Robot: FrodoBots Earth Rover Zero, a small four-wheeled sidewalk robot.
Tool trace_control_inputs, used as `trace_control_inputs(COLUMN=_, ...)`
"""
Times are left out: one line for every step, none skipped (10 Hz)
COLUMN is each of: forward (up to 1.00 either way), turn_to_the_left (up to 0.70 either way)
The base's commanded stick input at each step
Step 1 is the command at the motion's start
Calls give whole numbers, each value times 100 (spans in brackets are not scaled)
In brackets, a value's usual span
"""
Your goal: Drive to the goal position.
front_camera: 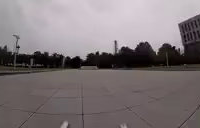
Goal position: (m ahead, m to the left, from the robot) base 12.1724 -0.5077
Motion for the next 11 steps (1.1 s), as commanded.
trace_control_inputs(forward=70, turn_to_the_left=0)
trace_control_inputs(forward=70, turn_to_the_left=0)
trace_control_inputs(forward=70, turn_to_the_left=0)
trace_control_inputs(forward=70, turn_to_the_left=0)
trace_control_inputs(forward=70, turn_to_the_left=0)
trace_control_inputs(forward=70, turn_to_the_left=0)
trace_control_inputs(forward=70, turn_to_the_left=5)
trace_control_inputs(forward=70, turn_to_the_left=13)
trace_control_inputs(forward=70, turn_to_the_left=12)
trace_control_inputs(forward=70, turn_to_the_left=5)
trace_control_inputs(forward=70, turn_to_the_left=0)
